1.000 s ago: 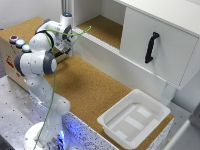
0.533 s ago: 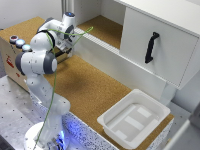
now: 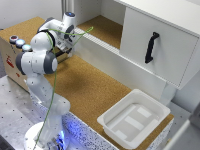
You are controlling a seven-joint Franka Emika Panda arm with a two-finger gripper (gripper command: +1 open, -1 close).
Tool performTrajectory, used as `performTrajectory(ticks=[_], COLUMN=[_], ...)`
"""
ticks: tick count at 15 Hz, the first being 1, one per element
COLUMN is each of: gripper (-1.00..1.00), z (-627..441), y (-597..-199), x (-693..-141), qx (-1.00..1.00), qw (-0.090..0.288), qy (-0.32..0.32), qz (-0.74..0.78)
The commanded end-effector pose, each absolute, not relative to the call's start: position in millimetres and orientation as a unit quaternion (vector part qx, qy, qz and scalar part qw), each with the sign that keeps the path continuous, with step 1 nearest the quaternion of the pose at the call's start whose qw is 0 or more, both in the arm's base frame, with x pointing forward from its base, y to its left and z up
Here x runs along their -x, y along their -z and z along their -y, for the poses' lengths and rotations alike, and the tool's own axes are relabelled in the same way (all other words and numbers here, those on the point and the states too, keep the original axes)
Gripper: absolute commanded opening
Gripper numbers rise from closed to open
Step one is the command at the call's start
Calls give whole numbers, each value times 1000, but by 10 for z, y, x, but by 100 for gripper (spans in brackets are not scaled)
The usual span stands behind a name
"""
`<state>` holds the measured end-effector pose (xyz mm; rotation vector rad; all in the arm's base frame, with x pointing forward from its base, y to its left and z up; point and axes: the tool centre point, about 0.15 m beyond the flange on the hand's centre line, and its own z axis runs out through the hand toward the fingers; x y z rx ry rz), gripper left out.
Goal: Grasp the handle of the drawer, then close it
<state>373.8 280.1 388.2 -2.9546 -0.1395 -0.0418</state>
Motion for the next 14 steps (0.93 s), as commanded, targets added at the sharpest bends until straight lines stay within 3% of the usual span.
performTrajectory(ticks=[1,5,14], gripper=[100,100,100], z=[-2975,-3142,-3871], y=[-4457,-4799,-5181], x=[-3667,-3385,-2063], qx=[982,958,843], qw=[75,49,67], qy=[21,19,0], qz=[173,283,533])
